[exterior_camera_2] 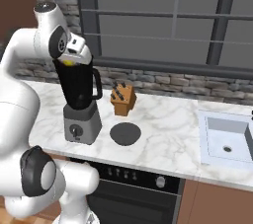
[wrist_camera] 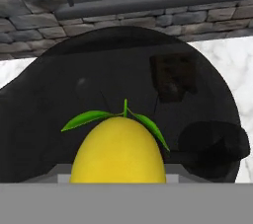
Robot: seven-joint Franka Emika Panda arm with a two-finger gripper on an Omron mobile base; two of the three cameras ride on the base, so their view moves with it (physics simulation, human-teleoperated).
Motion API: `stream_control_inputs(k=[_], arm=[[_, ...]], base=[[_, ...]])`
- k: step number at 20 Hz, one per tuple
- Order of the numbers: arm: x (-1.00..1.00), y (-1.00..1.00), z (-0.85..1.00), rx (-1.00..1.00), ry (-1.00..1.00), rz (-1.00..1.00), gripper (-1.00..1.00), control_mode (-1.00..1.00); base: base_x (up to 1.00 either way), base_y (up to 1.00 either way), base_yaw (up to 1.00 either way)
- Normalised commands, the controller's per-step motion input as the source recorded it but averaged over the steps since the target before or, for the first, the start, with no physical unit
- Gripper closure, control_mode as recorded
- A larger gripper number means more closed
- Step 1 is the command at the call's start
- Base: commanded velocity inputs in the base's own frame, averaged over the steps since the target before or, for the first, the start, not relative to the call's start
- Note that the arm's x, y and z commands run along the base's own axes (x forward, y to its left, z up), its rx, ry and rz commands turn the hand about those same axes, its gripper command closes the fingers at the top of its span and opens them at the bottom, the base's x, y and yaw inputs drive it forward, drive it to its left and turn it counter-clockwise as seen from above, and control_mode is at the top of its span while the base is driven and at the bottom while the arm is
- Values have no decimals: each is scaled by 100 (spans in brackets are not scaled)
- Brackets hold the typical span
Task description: Grab the garlic and lemon from the fridge, place them in the blender, close the lid, and turn on the blender to create a marinade.
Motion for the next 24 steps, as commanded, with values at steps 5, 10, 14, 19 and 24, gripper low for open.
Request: stream_control_inputs(k=[5, 10, 14, 19, 24], arm=[[-1, 0, -63, 5, 5, 9, 100, -100], [-18, 3, -62, 1, 4, 7, 100, -100], [-17, 12, -41, 0, 1, 1, -100, -100], [-25, 5, -1, 0, -5, 0, -100, -100], [-32, 0, 12, 0, -10, 0, -100, -100]], base=[[0, 0, 0], [0, 0, 0], [0, 0, 0], [0, 0, 0], [0, 0, 0]])
